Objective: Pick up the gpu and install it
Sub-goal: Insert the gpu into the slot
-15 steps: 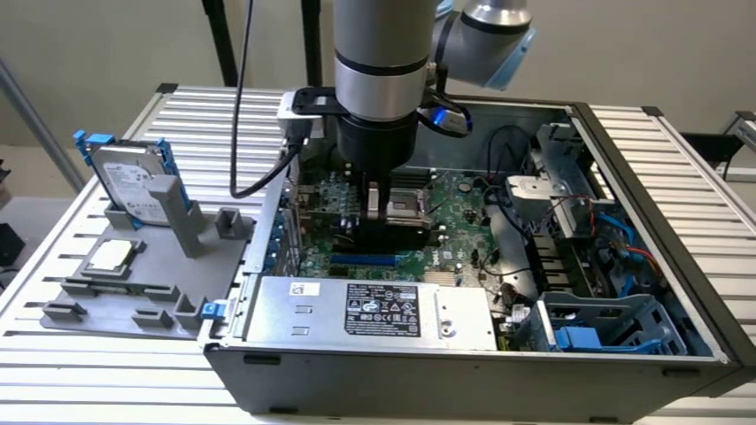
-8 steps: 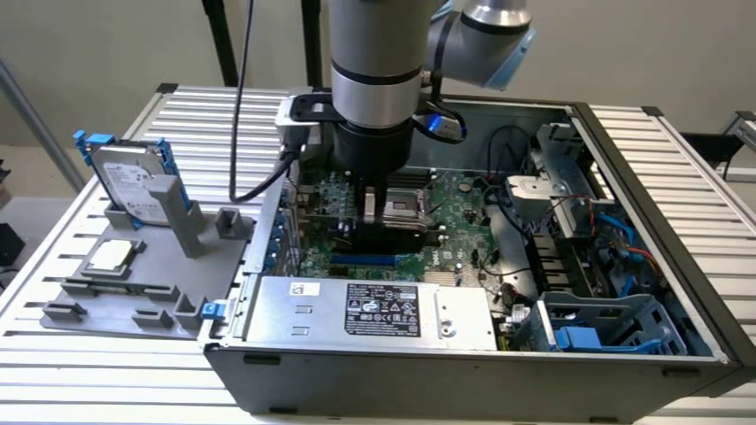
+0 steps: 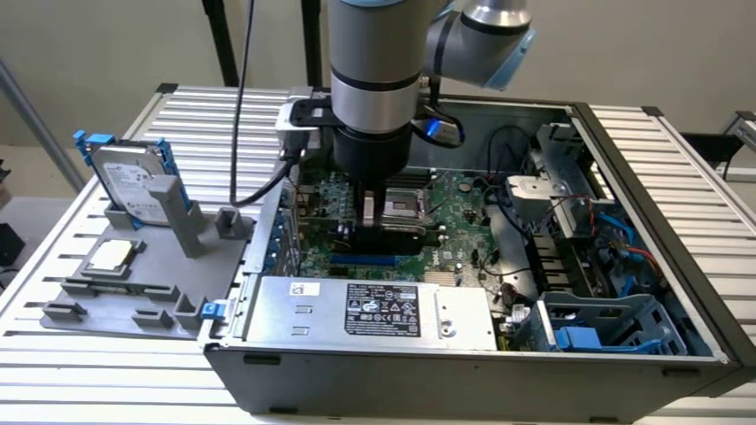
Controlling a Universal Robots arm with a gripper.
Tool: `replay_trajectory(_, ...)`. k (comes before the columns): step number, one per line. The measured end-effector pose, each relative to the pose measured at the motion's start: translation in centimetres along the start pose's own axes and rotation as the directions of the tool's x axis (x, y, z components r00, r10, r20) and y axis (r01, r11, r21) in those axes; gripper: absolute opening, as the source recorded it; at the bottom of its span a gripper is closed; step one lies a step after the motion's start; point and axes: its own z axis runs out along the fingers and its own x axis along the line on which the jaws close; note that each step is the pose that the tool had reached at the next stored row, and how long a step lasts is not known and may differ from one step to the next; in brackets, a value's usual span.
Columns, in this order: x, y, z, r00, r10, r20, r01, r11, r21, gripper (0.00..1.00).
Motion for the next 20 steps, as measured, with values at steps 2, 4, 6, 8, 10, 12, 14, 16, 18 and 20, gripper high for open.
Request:
replay_trajectory(2, 0.00, 0.00, 0.08, 1.0000, 0.004, -0.0001, -0.004, 1.0000, -0.0001, 0.27)
replay_trajectory(4, 0.01, 0.01, 0.17, 1.0000, 0.008, -0.0001, -0.008, 1.0000, -0.0005, 0.27)
replay_trajectory(6, 0.01, 0.01, 0.24, 1.0000, 0.008, -0.0002, -0.008, 1.0000, -0.0006, 0.27)
replay_trajectory(8, 0.01, 0.01, 0.33, 1.0000, 0.008, -0.0001, -0.008, 1.0000, -0.0006, 0.27)
replay_trajectory(10, 0.00, 0.00, 0.43, 1.0000, 0.007, -0.0002, -0.007, 1.0000, -0.0006, 0.27)
replay_trajectory(12, -0.05, 0.01, 0.54, 1.0000, 0.004, -0.0003, -0.004, 1.0000, -0.0009, 0.27)
replay_trajectory(14, -0.12, 0.02, 0.64, 1.0000, 0.001, 0.0000, -0.001, 1.0000, -0.0008, 0.27)
replay_trajectory(16, -0.15, 0.01, 0.72, 1.0000, -0.001, 0.0000, 0.001, 1.0000, -0.0010, 0.27)
replay_trajectory(18, -0.14, 0.02, 0.82, 1.0000, -0.001, 0.0000, 0.001, 1.0000, -0.0015, 0.27)
replay_trajectory(20, -0.14, 0.03, 0.92, 1.0000, -0.001, -0.0001, 0.001, 1.0000, -0.0029, 0.27)
